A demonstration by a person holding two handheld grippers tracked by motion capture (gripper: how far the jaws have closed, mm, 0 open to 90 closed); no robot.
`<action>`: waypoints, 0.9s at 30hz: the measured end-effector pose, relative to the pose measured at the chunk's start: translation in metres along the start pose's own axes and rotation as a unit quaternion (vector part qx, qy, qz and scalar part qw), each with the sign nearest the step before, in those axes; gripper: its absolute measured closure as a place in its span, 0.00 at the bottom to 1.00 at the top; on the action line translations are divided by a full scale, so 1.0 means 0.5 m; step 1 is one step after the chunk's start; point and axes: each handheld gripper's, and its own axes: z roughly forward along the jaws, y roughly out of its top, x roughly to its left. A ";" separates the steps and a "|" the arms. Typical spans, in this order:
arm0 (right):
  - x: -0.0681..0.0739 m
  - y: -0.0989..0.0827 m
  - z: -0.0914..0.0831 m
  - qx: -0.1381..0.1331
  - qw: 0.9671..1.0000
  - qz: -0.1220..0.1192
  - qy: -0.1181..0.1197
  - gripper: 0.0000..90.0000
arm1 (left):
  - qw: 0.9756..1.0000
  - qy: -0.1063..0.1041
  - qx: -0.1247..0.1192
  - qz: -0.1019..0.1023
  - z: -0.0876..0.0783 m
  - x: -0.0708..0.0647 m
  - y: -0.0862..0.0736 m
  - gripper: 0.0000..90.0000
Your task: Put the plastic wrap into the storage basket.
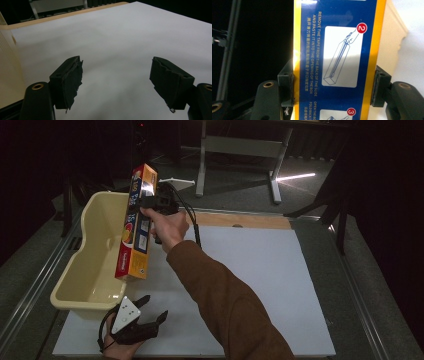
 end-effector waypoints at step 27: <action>0.005 -0.041 0.092 0.000 0.999 0.030 0.036 0.43 | 1.000 -0.003 -0.004 -0.005 0.000 0.003 -0.001 0.29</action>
